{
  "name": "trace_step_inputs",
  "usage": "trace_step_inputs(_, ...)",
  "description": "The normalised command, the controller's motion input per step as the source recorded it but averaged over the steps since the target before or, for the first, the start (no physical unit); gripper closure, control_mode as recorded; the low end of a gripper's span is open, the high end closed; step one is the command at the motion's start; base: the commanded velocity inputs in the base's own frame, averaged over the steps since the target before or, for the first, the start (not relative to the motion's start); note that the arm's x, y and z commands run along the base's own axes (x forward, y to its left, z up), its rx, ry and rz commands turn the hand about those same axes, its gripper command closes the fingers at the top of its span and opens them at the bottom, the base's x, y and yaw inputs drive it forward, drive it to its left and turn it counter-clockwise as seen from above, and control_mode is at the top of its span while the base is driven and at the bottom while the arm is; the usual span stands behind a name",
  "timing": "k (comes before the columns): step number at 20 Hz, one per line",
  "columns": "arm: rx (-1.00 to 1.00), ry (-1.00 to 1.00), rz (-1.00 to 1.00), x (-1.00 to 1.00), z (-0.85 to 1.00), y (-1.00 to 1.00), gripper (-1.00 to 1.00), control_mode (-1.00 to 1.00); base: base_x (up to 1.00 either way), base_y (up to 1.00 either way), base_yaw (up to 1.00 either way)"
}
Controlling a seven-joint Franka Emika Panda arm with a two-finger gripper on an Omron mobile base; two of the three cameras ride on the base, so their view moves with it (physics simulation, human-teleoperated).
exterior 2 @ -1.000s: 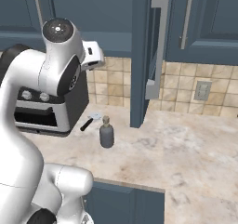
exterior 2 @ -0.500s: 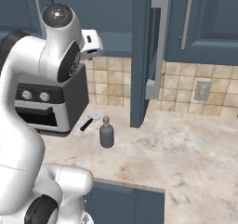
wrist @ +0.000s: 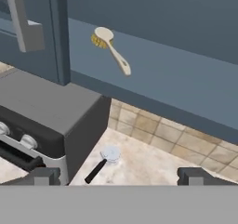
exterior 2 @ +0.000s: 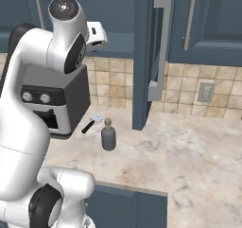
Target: Pick the dish brush and soap dispenser from the cabinet and place them on the counter.
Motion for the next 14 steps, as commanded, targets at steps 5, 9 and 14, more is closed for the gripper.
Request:
trace_step_inputs(5, 0.00, -0.04, -0.01, 0.33, 0.00, 0.08, -1.00, -1.00, 0.00, 0.00, 0.00)
trace_step_inputs(9, 0.00, -0.05, -0.02, 0.38, 0.00, 0.09, -1.00, -1.00, 0.00, 0.00, 0.00)
trace_step_inputs(14, 0.00, -0.04, -0.02, 0.39, 0.00, 0.07, -1.00, -1.00, 0.00, 0.00, 0.00)
